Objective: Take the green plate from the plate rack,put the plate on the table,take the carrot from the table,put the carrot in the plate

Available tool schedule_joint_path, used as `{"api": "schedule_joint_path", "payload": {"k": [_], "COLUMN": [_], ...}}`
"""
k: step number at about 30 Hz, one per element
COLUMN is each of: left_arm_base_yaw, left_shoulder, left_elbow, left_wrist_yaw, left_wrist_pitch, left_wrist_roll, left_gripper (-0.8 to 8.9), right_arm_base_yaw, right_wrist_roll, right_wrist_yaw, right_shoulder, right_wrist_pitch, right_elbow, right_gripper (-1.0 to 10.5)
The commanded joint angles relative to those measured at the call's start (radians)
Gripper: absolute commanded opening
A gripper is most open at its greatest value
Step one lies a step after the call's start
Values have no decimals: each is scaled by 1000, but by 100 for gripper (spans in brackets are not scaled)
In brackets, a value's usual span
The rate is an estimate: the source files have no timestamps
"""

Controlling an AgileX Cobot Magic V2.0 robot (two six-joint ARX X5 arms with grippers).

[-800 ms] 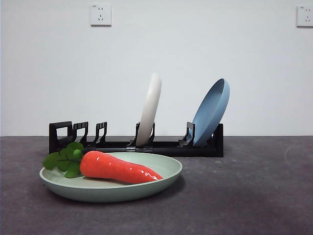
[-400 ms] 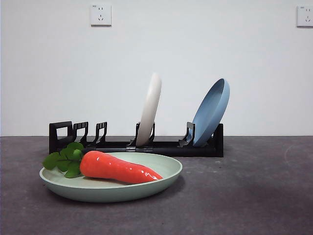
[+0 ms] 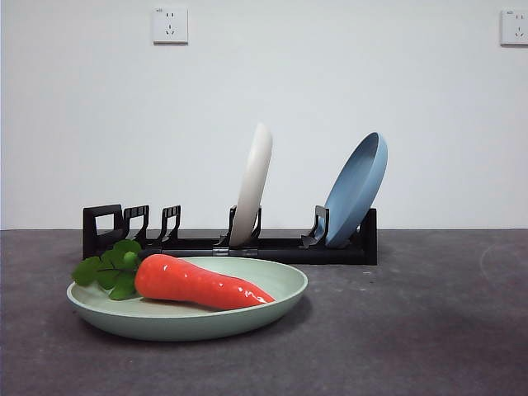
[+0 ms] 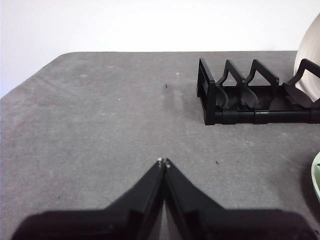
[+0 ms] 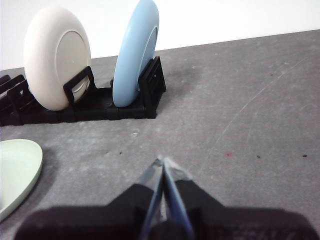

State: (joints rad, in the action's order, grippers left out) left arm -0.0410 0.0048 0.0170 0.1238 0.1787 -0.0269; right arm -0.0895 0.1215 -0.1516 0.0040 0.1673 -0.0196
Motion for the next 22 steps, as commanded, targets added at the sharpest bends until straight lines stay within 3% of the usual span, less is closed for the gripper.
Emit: {"api": "schedule_joint_path", "payload": {"k": [1,22], "left_arm_base_yaw": [3,3], "left_shoulder": [-3,-3], "left_elbow": [-14,-14], "left_wrist_yaw": [2,2], "left_wrist_pitch": [-6,-6], "left_wrist_roll": [-4,-4], "left_gripper": [-3,-3], "right_arm_base_yaw": [3,3], "right_wrist_roll": [62,61], "right_wrist_yaw": [-3,2], "right_shoulder": [-3,-3], "right_wrist_pitch": [3,3], "right_elbow": [14,13], "right_gripper": [4,4]}}
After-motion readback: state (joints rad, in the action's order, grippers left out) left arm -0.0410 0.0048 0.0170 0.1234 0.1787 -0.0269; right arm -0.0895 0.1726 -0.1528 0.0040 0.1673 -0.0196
